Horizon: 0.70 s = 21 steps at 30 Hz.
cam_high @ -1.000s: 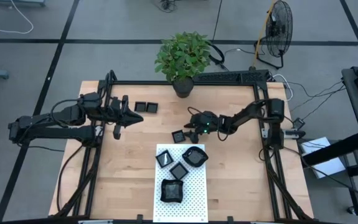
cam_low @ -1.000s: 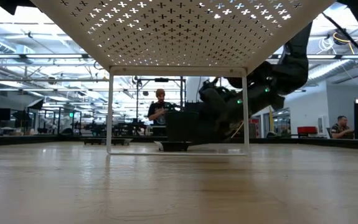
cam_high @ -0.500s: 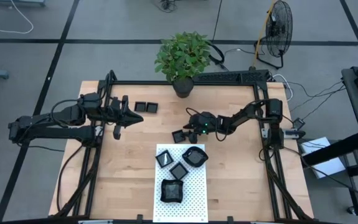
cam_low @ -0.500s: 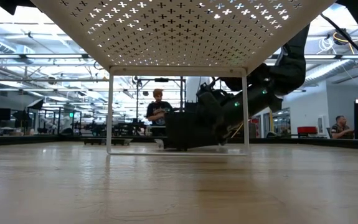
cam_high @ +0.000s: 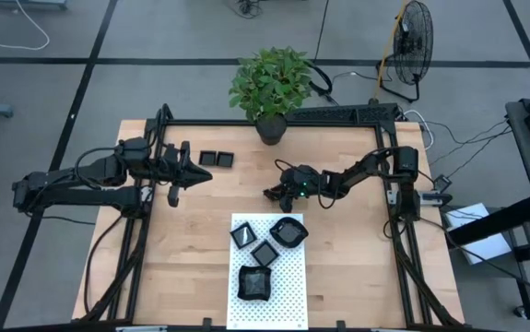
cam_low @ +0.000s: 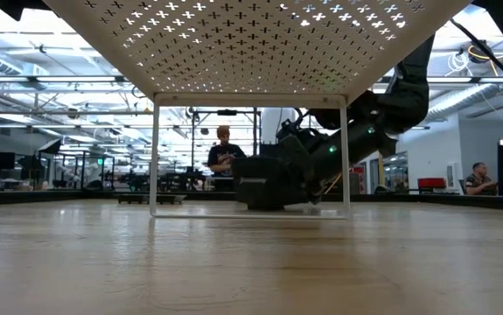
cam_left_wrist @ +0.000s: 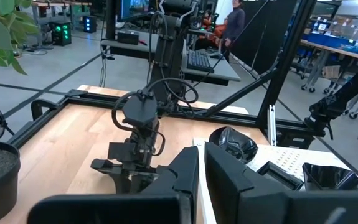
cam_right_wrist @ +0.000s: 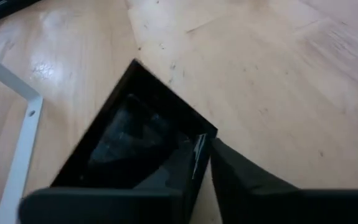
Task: Pick & Place Mini shaped plates
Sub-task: Stack the bottom square plate on top of the square plate on the shelf
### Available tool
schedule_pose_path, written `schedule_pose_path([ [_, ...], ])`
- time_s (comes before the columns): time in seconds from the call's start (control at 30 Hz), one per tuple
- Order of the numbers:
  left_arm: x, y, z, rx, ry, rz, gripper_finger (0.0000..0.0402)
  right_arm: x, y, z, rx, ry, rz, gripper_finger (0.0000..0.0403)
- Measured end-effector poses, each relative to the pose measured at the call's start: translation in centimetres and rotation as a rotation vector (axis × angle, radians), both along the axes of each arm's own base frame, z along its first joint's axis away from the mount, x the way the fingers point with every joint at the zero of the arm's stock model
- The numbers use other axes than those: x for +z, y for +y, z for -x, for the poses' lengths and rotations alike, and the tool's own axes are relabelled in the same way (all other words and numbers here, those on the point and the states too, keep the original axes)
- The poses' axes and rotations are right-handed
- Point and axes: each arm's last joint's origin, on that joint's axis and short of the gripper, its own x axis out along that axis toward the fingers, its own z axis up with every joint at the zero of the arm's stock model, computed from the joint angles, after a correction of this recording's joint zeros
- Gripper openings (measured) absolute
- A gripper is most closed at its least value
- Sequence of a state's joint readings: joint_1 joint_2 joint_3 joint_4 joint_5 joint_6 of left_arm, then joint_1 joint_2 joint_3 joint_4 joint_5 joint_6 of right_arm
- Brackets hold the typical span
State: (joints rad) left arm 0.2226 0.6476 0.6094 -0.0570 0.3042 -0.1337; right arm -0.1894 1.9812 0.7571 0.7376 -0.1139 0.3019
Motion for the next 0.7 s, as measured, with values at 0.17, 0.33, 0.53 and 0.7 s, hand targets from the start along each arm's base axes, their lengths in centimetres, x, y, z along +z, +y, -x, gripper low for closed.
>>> schedule_pose_path([
  [0.17,0.0,0.0,0.0,0.0,0.0,0.0,0.0031,0.3,0.1,0.0,0.032,-0.004,0.005,0.0005],
  [0.33,0.0,0.0,0.0,0.0,0.0,0.0,0.0031,1.7,0.2,0.2,0.056,-0.014,0.043,0.0001],
  [0.53,0.0,0.0,0.0,0.0,0.0,0.001,0.0031,4.5,0.0,0.9,-0.008,0.01,0.16,0.0],
  [0.7,0.0,0.0,0.0,0.0,0.0,0.001,0.0031,6.6,-0.1,1.8,-0.054,0.039,0.209,0.0],
])
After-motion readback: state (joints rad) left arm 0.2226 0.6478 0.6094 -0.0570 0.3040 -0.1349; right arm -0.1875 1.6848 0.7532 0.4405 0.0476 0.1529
